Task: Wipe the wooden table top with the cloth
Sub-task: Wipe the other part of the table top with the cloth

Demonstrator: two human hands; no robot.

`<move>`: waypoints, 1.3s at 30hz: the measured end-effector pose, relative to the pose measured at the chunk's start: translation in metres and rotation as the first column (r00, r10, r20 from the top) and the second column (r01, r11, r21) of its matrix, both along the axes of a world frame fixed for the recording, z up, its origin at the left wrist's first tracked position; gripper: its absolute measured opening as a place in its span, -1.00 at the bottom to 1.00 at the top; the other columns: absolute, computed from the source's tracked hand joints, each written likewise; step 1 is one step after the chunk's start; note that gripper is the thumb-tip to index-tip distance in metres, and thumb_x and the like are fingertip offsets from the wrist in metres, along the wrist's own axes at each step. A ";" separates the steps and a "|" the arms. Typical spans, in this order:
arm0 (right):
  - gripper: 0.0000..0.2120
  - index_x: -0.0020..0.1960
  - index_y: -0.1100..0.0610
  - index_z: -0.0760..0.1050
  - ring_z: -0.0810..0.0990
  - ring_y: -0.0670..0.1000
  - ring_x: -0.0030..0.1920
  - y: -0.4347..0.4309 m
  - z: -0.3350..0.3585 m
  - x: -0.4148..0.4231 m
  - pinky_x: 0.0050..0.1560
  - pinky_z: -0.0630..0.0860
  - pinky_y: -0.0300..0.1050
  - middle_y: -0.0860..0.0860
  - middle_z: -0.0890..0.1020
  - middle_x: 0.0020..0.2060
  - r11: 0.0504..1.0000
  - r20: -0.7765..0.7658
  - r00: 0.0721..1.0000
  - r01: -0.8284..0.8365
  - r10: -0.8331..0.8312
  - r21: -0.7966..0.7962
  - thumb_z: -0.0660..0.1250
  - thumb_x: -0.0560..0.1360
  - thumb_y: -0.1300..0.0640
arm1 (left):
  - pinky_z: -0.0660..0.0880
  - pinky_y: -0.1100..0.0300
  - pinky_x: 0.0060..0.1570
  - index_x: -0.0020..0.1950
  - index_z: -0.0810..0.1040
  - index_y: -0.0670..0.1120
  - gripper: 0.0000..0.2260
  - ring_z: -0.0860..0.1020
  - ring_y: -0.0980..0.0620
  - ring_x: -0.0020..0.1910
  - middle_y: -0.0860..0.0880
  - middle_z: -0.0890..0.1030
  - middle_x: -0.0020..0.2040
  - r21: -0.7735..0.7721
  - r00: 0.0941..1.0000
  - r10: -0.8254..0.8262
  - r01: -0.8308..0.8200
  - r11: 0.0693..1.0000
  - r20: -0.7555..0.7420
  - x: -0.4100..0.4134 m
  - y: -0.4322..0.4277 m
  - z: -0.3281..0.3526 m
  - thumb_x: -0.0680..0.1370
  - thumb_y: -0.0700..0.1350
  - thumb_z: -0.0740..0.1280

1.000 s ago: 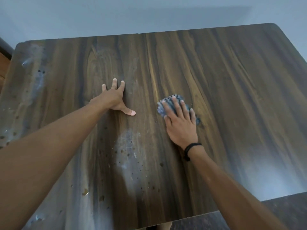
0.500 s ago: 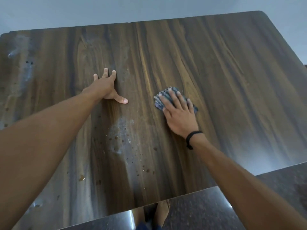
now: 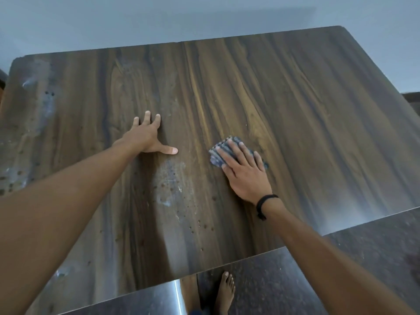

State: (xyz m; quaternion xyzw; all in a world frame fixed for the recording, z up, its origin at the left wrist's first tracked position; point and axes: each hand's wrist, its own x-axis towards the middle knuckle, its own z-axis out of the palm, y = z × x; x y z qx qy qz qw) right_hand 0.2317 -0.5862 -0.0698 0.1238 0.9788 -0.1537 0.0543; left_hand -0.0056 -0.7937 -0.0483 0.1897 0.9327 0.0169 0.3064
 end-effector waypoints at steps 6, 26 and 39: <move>-0.52 0.56 -0.37 -0.15 -0.25 -0.10 0.59 -0.024 -0.005 0.050 0.56 -0.24 0.10 -0.26 -0.16 0.60 0.988 -0.002 0.988 -0.153 0.153 0.004 -0.15 0.67 -0.15 | 0.07 -0.30 0.45 0.59 -0.24 0.05 0.34 -0.17 -0.23 0.56 -0.01 -0.27 0.59 -0.007 0.999 0.020 -0.021 1.000 -0.046 0.010 -0.001 -0.004 0.01 0.55 0.34; -0.52 0.57 -0.37 -0.12 -0.21 -0.05 0.61 -0.012 -0.001 0.137 0.58 -0.20 0.15 -0.20 -0.14 0.61 0.996 0.022 0.997 0.071 -0.073 0.062 -0.22 0.65 -0.16 | 0.07 -0.26 0.45 0.61 -0.06 -0.01 0.02 -0.10 -0.24 0.56 -0.07 -0.12 0.61 0.188 0.980 0.138 -0.110 0.976 -0.144 0.036 -0.008 -0.012 0.37 0.35 0.41; -0.54 0.60 -0.29 -0.03 -0.11 -0.04 0.62 -0.035 -0.010 0.162 0.56 -0.03 0.19 -0.16 -0.05 0.62 0.978 -0.037 0.981 -0.189 0.193 0.085 -0.17 0.70 -0.11 | 0.11 -0.30 0.43 0.61 -0.05 -0.02 0.01 -0.09 -0.25 0.56 -0.09 -0.12 0.61 0.205 0.979 0.124 -0.090 0.975 -0.161 0.035 -0.008 -0.015 0.37 0.36 0.39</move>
